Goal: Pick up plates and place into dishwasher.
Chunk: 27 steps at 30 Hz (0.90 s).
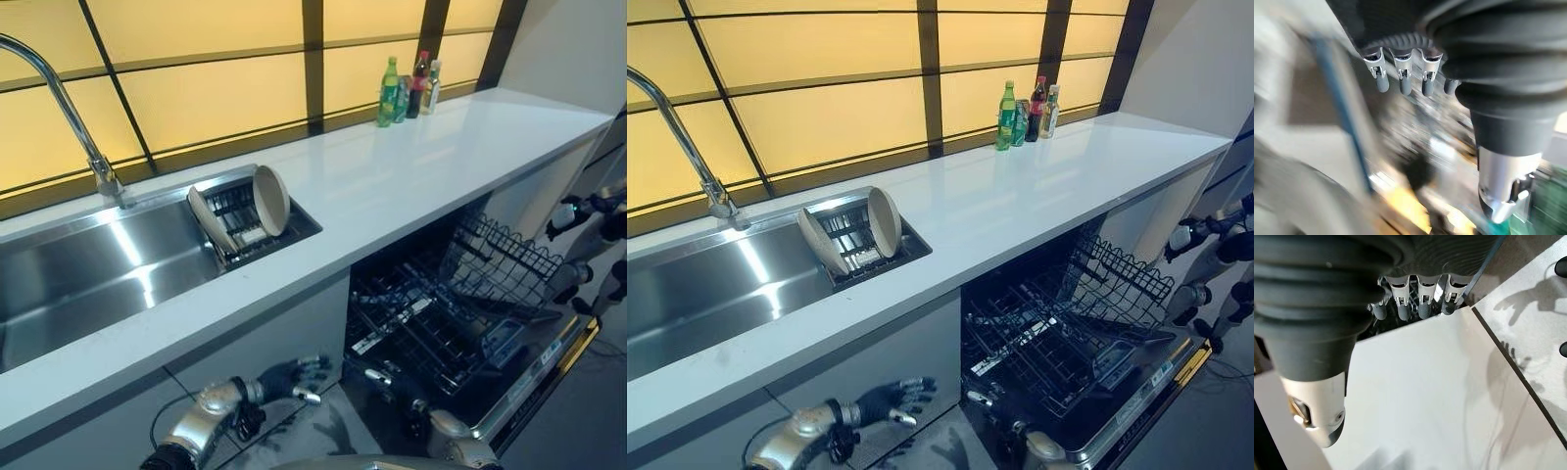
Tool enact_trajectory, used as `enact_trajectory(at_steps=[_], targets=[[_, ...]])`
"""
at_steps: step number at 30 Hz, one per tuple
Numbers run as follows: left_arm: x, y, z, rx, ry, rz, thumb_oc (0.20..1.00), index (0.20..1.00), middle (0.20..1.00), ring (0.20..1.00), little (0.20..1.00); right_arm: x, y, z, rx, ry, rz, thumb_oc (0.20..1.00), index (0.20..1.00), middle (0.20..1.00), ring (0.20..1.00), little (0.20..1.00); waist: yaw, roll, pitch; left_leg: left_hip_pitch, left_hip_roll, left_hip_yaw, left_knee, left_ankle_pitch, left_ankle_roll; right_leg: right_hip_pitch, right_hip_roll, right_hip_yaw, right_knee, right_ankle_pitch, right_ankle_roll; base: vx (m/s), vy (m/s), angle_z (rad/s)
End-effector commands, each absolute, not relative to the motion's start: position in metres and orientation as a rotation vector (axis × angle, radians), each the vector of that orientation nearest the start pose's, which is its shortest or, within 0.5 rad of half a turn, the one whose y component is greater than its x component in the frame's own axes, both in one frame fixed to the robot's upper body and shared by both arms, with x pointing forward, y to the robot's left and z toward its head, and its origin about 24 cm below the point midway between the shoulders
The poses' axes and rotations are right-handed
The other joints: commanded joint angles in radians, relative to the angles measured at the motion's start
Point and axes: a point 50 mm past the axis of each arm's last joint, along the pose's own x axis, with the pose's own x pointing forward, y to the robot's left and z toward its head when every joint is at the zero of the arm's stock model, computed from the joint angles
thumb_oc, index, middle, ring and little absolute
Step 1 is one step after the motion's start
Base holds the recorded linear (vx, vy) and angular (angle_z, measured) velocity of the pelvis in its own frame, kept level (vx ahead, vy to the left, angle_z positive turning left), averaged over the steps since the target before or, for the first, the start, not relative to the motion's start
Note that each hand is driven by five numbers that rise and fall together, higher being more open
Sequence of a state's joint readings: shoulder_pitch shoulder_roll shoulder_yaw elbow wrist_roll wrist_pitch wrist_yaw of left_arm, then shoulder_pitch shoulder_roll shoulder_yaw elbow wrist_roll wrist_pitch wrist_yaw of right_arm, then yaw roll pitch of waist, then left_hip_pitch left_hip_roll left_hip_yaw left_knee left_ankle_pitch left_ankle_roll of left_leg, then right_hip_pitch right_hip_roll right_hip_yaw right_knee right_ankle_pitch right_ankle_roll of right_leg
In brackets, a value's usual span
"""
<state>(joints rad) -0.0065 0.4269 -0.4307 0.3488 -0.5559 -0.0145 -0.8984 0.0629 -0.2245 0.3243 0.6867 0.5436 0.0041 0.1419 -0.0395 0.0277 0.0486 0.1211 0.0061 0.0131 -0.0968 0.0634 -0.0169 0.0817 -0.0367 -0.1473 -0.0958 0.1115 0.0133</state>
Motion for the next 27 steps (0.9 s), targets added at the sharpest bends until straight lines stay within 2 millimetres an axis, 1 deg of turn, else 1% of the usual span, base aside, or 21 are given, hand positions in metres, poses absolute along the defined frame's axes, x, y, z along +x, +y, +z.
enact_trajectory(at_steps=[1,2,4,5,7,9,10,12,14,15,17,18,19,20,21,22,23,24,26,27], targets=[[0.218,0.096,0.049,-0.755,-0.024,-1.488,1.000,1.000,1.000,1.000,1.000,0.193,-0.160,-0.102,0.244,0.662,0.174,1.000,1.000,1.000,1.000,1.000,0.027,0.036,0.086,0.004,-0.059,-0.026,0.010,-0.119,0.039,0.038,0.001,0.019,0.038,-0.138,0.037,0.07,-0.029,0.02],[0.218,0.087,0.066,-0.838,-0.117,-1.541,1.000,1.000,1.000,1.000,1.000,0.192,-0.156,-0.103,0.255,0.665,0.183,1.000,1.000,1.000,1.000,1.000,0.030,0.032,0.083,0.007,-0.059,-0.029,0.010,-0.123,0.039,0.043,0.002,0.021,0.035,-0.137,0.035,0.07,-0.054,0.04],[0.221,0.076,0.088,-0.865,-0.267,-1.549,1.000,1.000,1.000,1.000,1.000,0.192,-0.147,-0.103,0.283,0.663,0.206,1.000,1.000,1.000,1.000,1.000,0.032,0.026,0.081,0.012,-0.057,-0.034,0.010,-0.128,0.037,0.050,0.005,0.022,0.033,-0.139,0.032,0.05,-0.073,0.10],[0.226,0.074,0.110,-0.870,-0.361,-1.504,1.000,1.000,1.000,1.000,1.000,0.195,-0.137,-0.099,0.308,0.652,0.234,1.000,1.000,1.000,1.000,1.000,0.033,0.020,0.081,0.015,-0.055,-0.038,0.010,-0.128,0.035,0.054,0.007,0.022,0.033,-0.141,0.030,0.04,-0.066,0.09],[0.234,0.082,0.133,-0.861,-0.499,-1.403,1.000,1.000,1.000,1.000,1.000,0.195,-0.125,-0.095,0.324,0.631,0.265,1.000,1.000,1.000,1.000,1.000,0.032,0.013,0.082,0.019,-0.056,-0.044,0.010,-0.130,0.035,0.061,0.007,0.022,0.033,-0.145,0.029,0.03,-0.049,0.00],[0.245,0.108,0.164,-0.737,-0.667,-1.183,1.000,1.000,1.000,1.000,1.000,0.191,-0.115,-0.089,0.330,0.610,0.293,1.000,1.000,1.000,1.000,1.000,0.034,0.007,0.077,0.018,-0.058,-0.049,0.010,-0.127,0.034,0.064,0.007,0.017,0.032,-0.149,0.030,0.01,-0.018,-0.02],[0.248,0.115,0.171,-0.708,-0.698,-1.128,1.000,1.000,1.000,1.000,1.000,0.189,-0.113,-0.089,0.331,0.607,0.298,1.000,1.000,1.000,1.000,1.000,0.034,0.006,0.076,0.018,-0.058,-0.052,0.010,-0.127,0.033,0.066,0.006,0.014,0.032,-0.150,0.031,0.00,0.000,0.00],[0.255,0.144,0.196,-0.554,-0.804,-0.914,1.000,1.000,1.000,1.000,1.000,0.181,-0.110,-0.089,0.317,0.607,0.315,1.000,1.000,1.000,1.000,1.000,0.037,0.004,0.069,0.018,-0.060,-0.055,0.010,-0.126,0.031,0.071,0.006,0.005,0.027,-0.152,0.035,0.02,-0.004,0.06],[0.262,0.167,0.213,-0.423,-0.852,-0.727,1.000,1.000,1.000,1.000,1.000,0.175,-0.112,-0.090,0.305,0.617,0.319,1.000,1.000,1.000,1.000,1.000,0.035,0.004,0.062,0.016,-0.060,-0.055,0.010,-0.123,0.028,0.073,0.006,-0.001,0.023,-0.152,0.037,0.02,0.011,0.13],[0.265,0.184,0.229,-0.340,-0.887,-0.598,1.000,1.000,1.000,1.000,1.000,0.172,-0.115,-0.091,0.301,0.629,0.314,1.000,1.000,1.000,1.000,1.000,0.034,0.008,0.058,0.015,-0.061,-0.052,0.010,-0.121,0.026,0.074,0.006,-0.005,0.022,-0.153,0.038,0.03,0.026,0.11],[0.271,0.198,0.240,-0.254,-0.890,-0.446,1.000,1.000,1.000,1.000,1.000,0.171,-0.116,-0.093,0.296,0.640,0.314,1.000,1.000,1.000,1.000,1.000,0.032,0.011,0.058,0.015,-0.061,-0.051,0.010,-0.116,0.023,0.074,0.006,-0.007,0.023,-0.152,0.037,0.03,0.032,0.05],[0.275,0.214,0.252,-0.160,-0.934,-0.299,1.000,1.000,1.000,1.000,1.000,0.170,-0.119,-0.094,0.290,0.653,0.310,1.000,1.000,1.000,1.000,1.000,0.029,0.016,0.054,0.014,-0.062,-0.046,0.010,-0.115,0.023,0.074,0.005,-0.009,0.021,-0.152,0.039,0.05,0.043,0.03],[0.278,0.226,0.265,-0.091,-0.979,-0.173,1.000,1.000,1.000,1.000,1.000,0.170,-0.121,-0.095,0.284,0.664,0.309,1.000,1.000,1.000,1.000,1.000,0.026,0.020,0.052,0.013,-0.063,-0.043,0.010,-0.112,0.022,0.074,0.006,-0.009,0.020,-0.152,0.039,0.06,0.053,0.03],[0.279,0.229,0.271,0.021,-1.014,-0.071,1.000,1.000,1.000,1.000,1.000,0.169,-0.121,-0.096,0.281,0.673,0.308,1.000,1.000,1.000,1.000,1.000,0.024,0.022,0.052,0.013,-0.063,-0.041,0.010,-0.110,0.021,0.074,0.005,-0.008,0.020,-0.152,0.038,0.06,0.051,0.03],[0.282,0.239,0.280,0.130,-1.026,0.020,1.000,1.000,1.000,1.000,1.000,0.169,-0.123,-0.097,0.277,0.681,0.309,1.000,1.000,1.000,1.000,1.000,0.022,0.025,0.050,0.012,-0.063,-0.036,0.010,-0.109,0.020,0.074,0.005,-0.009,0.020,-0.153,0.038,0.07,0.062,0.03],[0.287,0.249,0.290,0.312,-1.028,0.143,1.000,1.000,1.000,1.000,1.000,0.168,-0.127,-0.098,0.267,0.690,0.314,1.000,1.000,1.000,1.000,1.000,0.017,0.030,0.049,0.010,-0.063,-0.031,0.010,-0.108,0.020,0.072,0.006,-0.008,0.020,-0.153,0.038,0.05,0.057,0.02],[0.290,0.253,0.294,0.394,-1.023,0.196,1.000,1.000,1.000,1.000,1.000,0.168,-0.128,-0.098,0.263,0.692,0.316,1.000,1.000,1.000,1.000,1.000,0.015,0.031,0.050,0.010,-0.063,-0.028,0.010,-0.107,0.020,0.072,0.006,-0.008,0.021,-0.153,0.038,0.05,0.059,0.01],[0.294,0.261,0.300,0.503,-1.010,0.259,1.000,1.000,1.000,1.000,1.000,0.168,-0.131,-0.098,0.255,0.692,0.322,1.000,1.000,1.000,1.000,1.000,0.011,0.033,0.051,0.010,-0.063,-0.023,0.010,-0.106,0.020,0.071,0.006,-0.007,0.021,-0.152,0.038,0.05,0.058,0.00],[0.301,0.276,0.305,0.832,-0.955,0.378,1.000,1.000,1.000,1.000,1.000,0.169,-0.140,-0.096,0.230,0.680,0.337,1.000,1.000,1.000,1.000,1.000,0.002,0.038,0.054,0.008,-0.062,-0.011,0.010,-0.105,0.021,0.067,0.006,-0.004,0.021,-0.150,0.041,0.06,0.063,0.00],[0.303,0.281,0.304,0.973,-0.933,0.402,1.000,1.000,1.000,1.000,1.000,0.169,-0.143,-0.094,0.223,0.673,0.339,1.000,1.000,1.000,1.000,1.000,-0.002,0.039,0.056,0.007,-0.062,-0.007,0.010,-0.105,0.022,0.065,0.007,0.000,0.022,-0.149,0.043,0.04,0.055,-0.01]])
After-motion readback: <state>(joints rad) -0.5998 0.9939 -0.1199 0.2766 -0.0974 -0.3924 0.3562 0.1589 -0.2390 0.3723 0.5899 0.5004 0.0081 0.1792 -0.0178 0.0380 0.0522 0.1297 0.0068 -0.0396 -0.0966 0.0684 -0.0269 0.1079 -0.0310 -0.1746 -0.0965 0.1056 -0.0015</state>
